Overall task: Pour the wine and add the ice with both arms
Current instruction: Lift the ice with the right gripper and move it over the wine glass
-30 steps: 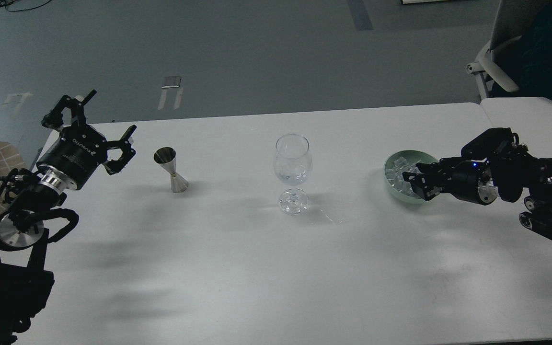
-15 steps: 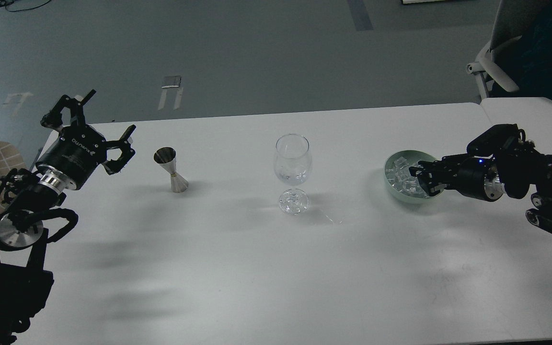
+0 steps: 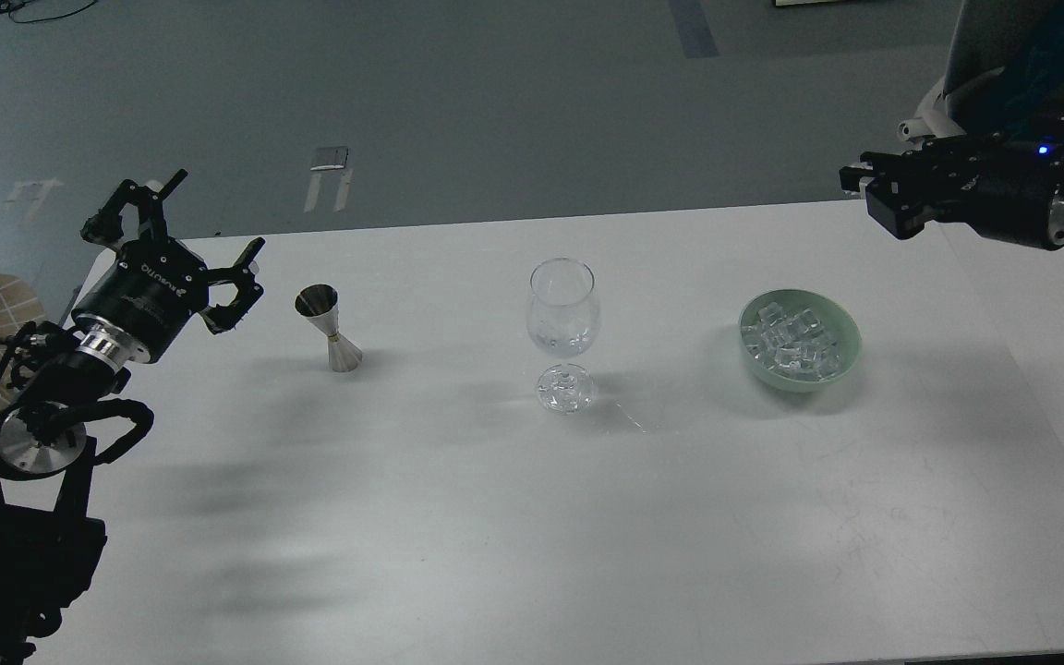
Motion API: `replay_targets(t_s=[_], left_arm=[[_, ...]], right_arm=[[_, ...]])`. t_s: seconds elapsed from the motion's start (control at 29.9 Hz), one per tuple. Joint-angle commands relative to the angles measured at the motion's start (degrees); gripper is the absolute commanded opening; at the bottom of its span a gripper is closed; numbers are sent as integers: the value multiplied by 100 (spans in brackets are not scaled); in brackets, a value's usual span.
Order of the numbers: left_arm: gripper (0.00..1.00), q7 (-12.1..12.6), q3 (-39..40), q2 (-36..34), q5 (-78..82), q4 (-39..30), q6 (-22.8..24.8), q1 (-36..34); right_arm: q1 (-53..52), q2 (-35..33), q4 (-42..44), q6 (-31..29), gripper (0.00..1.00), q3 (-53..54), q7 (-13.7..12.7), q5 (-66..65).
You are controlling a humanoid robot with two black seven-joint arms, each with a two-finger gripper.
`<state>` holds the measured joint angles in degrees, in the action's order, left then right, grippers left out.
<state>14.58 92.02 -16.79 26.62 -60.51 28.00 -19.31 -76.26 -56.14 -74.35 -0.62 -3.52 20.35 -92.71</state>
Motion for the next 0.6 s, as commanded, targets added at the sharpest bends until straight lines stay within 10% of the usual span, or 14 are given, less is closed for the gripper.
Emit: replay_targets(t_s=[0.0,0.57], left_arm=[[98,1,0,0,1,4,0,-11],[98,1,0,123,18,-14,0,-20]], right_arm=[[-547,-64,-430,-307,1,-8,4,226],[-2807,2581,-388,-808,1,-2557,4,1404]])
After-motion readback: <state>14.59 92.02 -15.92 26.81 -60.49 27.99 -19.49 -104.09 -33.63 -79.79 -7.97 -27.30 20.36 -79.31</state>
